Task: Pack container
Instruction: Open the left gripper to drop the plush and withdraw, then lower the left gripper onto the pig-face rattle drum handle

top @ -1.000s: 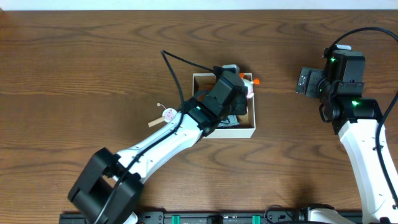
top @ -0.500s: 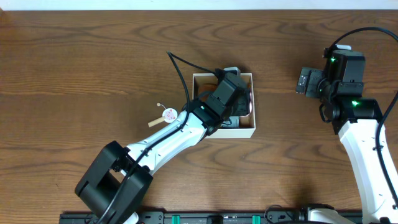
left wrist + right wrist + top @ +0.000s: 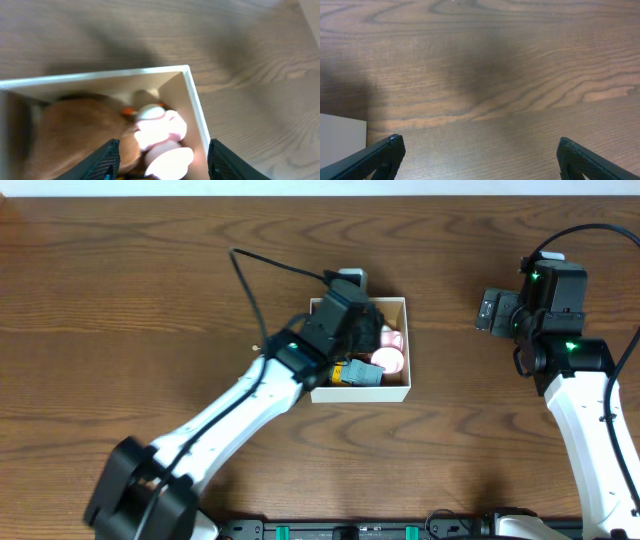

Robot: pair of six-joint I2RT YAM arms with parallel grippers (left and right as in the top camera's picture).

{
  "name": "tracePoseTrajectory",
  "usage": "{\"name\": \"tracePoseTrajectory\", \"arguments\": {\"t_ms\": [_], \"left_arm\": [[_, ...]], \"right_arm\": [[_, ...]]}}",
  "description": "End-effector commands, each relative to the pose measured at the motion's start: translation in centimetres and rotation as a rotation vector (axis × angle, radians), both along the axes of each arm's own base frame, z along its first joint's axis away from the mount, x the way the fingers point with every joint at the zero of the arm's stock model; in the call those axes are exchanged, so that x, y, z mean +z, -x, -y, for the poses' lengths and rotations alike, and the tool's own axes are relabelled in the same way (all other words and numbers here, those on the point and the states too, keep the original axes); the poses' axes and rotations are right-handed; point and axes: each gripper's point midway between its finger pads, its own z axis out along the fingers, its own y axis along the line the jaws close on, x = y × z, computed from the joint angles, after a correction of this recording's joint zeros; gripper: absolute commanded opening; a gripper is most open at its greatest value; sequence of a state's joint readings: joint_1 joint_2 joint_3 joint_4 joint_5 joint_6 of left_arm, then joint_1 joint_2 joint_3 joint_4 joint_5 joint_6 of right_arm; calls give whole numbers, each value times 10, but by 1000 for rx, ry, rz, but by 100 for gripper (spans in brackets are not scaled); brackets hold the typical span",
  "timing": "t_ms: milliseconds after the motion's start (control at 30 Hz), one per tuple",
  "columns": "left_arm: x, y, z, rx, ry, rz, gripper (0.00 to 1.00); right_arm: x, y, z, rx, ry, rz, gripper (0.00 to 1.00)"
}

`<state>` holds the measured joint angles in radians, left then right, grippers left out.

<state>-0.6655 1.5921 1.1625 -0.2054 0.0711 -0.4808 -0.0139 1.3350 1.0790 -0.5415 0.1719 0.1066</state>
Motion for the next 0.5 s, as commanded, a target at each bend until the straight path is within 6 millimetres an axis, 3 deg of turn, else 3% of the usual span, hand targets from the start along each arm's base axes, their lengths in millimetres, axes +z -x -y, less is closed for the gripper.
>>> {"name": "tracePoseTrajectory", "arguments": {"t_ms": [0, 100, 200, 300, 467], "left_arm": [[25, -2, -27, -107, -148, 128, 57], [25, 1, -61, -123, -259, 125, 57], [19, 3, -112, -27, -378, 64, 67], [4, 14, -162, 12, -522, -33, 70], [-20, 36, -206, -130, -701, -162, 70]], "right_arm": [[0, -1, 0, -8, -9, 0, 99], [0, -1, 0, -8, -9, 0, 99], [0, -1, 0, -8, -9, 0, 99], [0, -1, 0, -8, -9, 0, 99], [0, -1, 0, -8, -9, 1, 99]]}}
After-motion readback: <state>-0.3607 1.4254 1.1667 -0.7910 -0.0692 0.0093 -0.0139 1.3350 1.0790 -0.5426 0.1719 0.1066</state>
